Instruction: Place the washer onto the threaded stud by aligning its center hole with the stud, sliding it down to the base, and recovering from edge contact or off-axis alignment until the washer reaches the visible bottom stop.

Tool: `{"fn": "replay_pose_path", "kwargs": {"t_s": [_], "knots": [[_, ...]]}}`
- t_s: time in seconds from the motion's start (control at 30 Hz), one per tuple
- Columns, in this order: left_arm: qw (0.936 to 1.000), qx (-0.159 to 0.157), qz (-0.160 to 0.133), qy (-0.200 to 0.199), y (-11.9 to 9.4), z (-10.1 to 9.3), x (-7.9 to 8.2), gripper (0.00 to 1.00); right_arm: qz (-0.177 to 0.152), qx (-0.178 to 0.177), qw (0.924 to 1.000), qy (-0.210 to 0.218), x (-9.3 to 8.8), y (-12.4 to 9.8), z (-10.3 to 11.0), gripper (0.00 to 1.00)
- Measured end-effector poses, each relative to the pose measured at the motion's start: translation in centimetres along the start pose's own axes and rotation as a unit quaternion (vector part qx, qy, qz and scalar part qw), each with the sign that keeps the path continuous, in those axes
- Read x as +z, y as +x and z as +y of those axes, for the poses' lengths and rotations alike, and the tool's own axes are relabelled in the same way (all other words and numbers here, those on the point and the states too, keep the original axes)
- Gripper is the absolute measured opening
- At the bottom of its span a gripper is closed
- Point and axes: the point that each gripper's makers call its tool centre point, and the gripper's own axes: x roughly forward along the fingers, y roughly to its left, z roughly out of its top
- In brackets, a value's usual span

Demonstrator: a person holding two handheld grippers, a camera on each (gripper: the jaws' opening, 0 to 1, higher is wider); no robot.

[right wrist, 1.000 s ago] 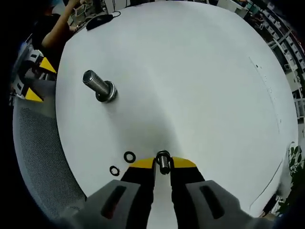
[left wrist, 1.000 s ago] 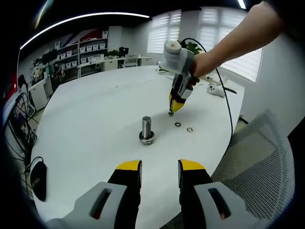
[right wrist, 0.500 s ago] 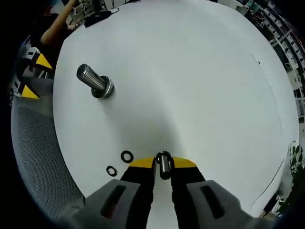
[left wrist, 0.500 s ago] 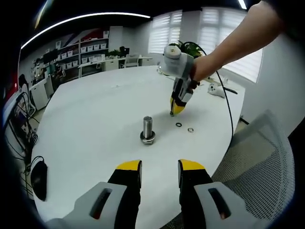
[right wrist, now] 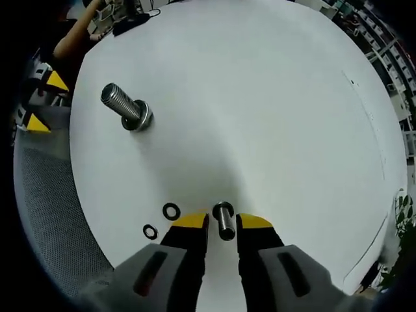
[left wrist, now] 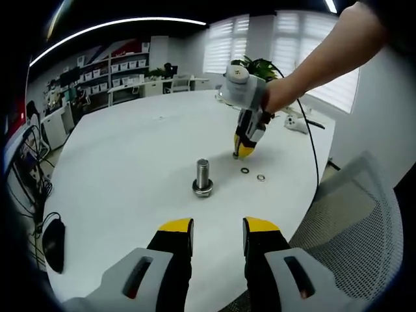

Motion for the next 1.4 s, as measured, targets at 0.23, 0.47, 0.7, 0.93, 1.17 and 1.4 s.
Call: {"fn": "replay_pose_path", "kwargs": {"t_s": [0.23, 0.47, 0.7, 0.93, 1.17, 1.4], "knots": [[1.0000, 0.000, -0.001, 0.001, 0.0, 0.0, 0.0, 0.29, -0.004, -0.006, 1.0000, 0.004, -0.6, -0.3, -0.1, 0.24], [1.0000, -0.001, 0.000, 0.001, 0.1, -0.1, 0.0, 0.29, -0.011, -0.012, 0.9999, 0.004, -0.9, -0.6, 0.2, 0.27], [1.0000, -0.002, 0.001, 0.004, 0.2, -0.1, 0.0, 0.29, -0.031, -0.024, 0.9992, 0.009, -0.8, -1.2, 0.1, 0.30], [1.0000, -0.003, 0.001, 0.005, 0.2, -0.2, 0.1, 0.29, -0.035, -0.025, 0.9990, 0.014, -1.6, -1.5, 0.6, 0.30], [0.9999, -0.006, 0.000, 0.008, 0.3, -0.3, 0.1, 0.29, -0.032, -0.024, 0.9990, 0.021, -2.8, -1.5, 1.7, 0.31], [0.9999, -0.007, -0.001, 0.009, 0.2, -0.4, 0.2, 0.29, -0.025, -0.023, 0.9990, 0.030, -3.8, -1.4, 2.0, 0.31]]}}
